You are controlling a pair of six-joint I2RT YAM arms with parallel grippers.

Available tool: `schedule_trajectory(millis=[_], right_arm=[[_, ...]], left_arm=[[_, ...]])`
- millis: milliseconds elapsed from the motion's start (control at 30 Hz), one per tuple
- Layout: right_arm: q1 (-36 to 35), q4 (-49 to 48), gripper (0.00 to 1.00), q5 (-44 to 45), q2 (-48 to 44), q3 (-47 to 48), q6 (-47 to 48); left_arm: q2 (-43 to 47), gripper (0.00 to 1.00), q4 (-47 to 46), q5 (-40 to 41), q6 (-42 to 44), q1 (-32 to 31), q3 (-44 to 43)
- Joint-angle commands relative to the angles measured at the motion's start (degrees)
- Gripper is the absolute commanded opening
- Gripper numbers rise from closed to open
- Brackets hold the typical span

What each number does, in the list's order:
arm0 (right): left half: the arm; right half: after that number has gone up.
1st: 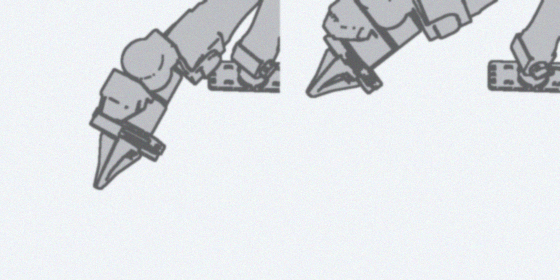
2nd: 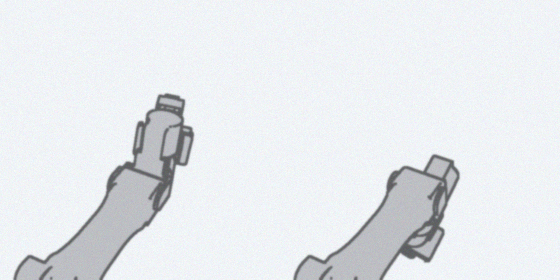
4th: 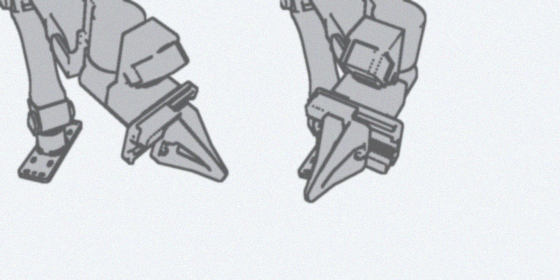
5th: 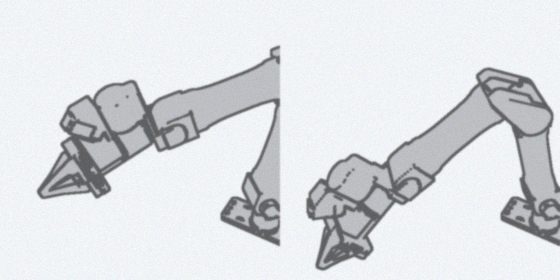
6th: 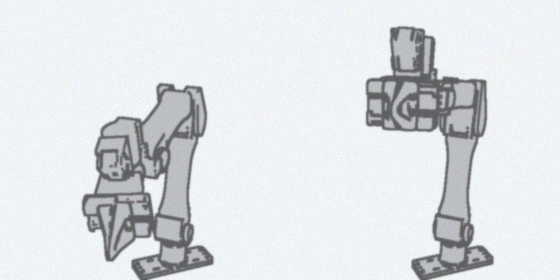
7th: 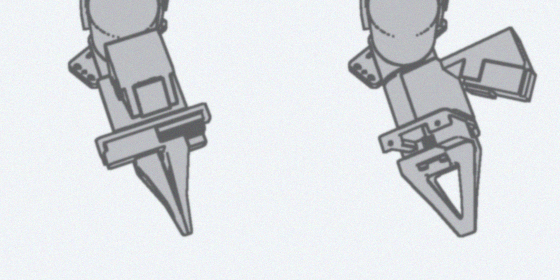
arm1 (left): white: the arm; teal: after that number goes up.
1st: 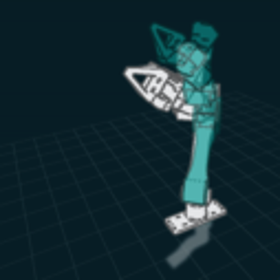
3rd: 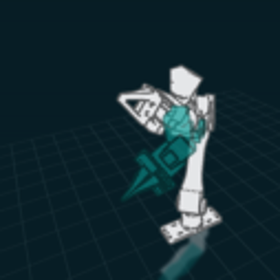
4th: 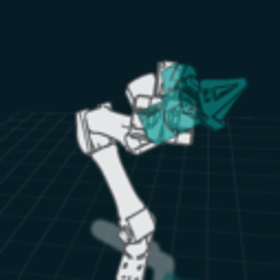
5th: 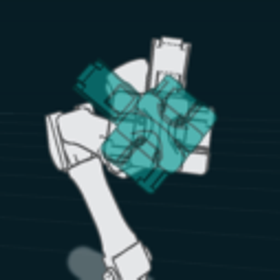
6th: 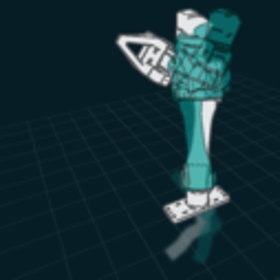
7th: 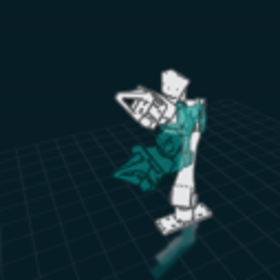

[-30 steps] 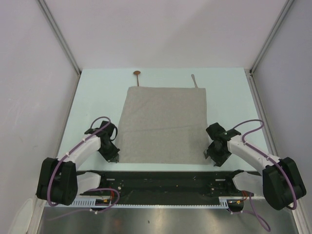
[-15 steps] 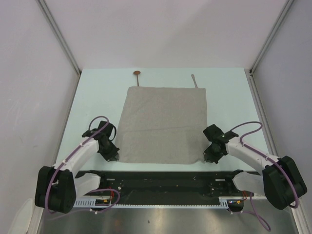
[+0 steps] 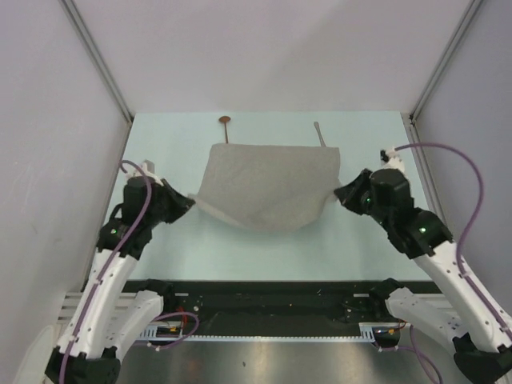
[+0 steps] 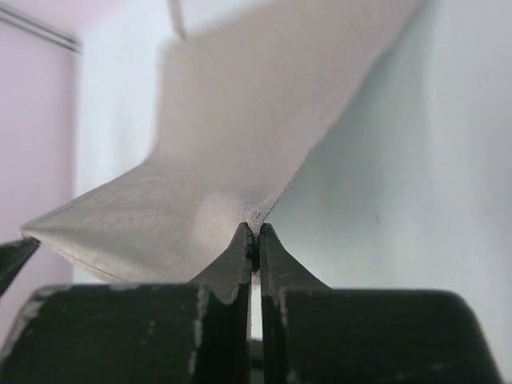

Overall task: Fold the napkin into a case and place the utensils inside
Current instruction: Fold and flatten the napkin at the center of the board.

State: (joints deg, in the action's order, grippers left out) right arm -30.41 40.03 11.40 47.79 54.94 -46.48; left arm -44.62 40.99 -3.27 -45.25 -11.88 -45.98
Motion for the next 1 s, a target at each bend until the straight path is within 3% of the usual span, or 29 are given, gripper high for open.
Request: schedule_trajectory(millis=[0,133,233,467,600,800,867,933,967], right_arm=[[-0.3,-2.9,0.0,0.7,-4.8,11.7,18.3],[-0.3,-3.6,0.0,-5.1,-10.9,18.2,25.4],[-0.3,-3.2,0.0,-7.8,-17.3,20.6,27.1],[0.0,-1.4,0.0,-8.2,-21.9,24.2,28.3],[-0.4,-1.7,0.0,-2.6,-18.0,23.9,28.0],[-0.8,-1.4,0.0,11.9,-1.5,27.1,27.8],[1.1,-2.8,0.0,9.9,4.7,27.8,28.6],[8.8,-5.0,0.0,4.8,8.4,27.6,28.1],[11.9,-5.7,0.0,-2.7,11.9,26.2,27.5]], left_arm=[[4.6,0.0,-7.4,-1.6,8.8,0.2,-13.9],[5.7,0.0,-3.1,3.0,14.0,0.1,-30.3],[6.1,0.0,0.7,7.8,15.9,-1.5,-37.6],[4.4,0.0,-0.6,8.1,18.4,-3.5,-45.2],[0.3,0.0,-3.2,8.5,17.4,-3.5,-45.8],[-8.2,0.0,-7.0,11.9,16.2,-3.5,-42.4],[-13.7,0.0,-7.5,12.7,15.0,-3.3,-41.6],[-17.6,0.0,-7.9,13.0,14.6,-2.9,-40.4],[-20.7,0.0,-9.6,13.3,14.9,-2.6,-40.0]])
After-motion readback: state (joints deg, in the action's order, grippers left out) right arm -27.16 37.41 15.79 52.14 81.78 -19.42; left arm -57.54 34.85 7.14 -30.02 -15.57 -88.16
